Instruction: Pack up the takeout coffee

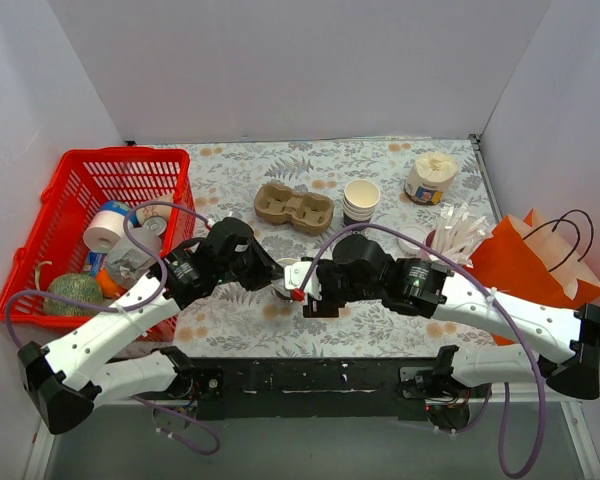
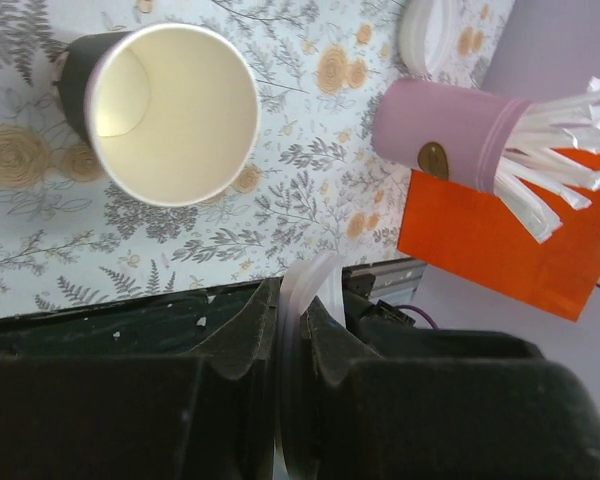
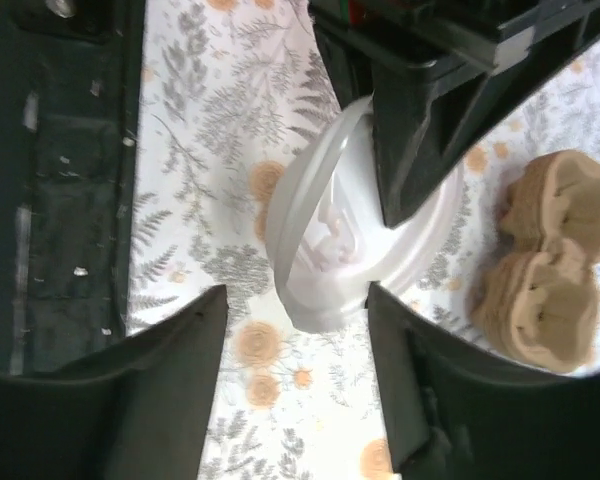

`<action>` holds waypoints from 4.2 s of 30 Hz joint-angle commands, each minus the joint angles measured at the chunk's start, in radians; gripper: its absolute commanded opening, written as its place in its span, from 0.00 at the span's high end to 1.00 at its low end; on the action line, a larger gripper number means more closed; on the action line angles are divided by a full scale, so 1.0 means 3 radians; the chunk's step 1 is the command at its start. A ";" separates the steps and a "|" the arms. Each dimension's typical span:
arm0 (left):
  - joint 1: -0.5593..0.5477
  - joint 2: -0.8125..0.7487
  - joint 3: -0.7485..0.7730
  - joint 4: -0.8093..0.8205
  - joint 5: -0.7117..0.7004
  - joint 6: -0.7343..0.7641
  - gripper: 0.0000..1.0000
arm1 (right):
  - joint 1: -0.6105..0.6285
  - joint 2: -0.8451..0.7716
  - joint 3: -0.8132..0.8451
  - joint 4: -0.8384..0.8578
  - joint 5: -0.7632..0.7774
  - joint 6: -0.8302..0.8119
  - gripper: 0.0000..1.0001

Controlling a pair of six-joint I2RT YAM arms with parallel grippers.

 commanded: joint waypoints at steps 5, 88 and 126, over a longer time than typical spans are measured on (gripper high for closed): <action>0.0008 -0.0234 0.0071 -0.0449 -0.0462 -0.0937 1.00 | 0.0350 -0.0415 -0.0599 0.1192 0.1279 -0.0017 0.13; 0.0335 -0.0787 -0.1003 0.0767 -0.0125 0.0488 0.02 | -0.1332 0.0342 -0.1597 0.3126 -0.1047 0.4845 0.79; 0.0826 -0.0311 -0.1254 0.1197 0.0448 0.0790 0.02 | -0.1430 0.0454 -0.1300 0.2426 -0.0607 0.4779 0.52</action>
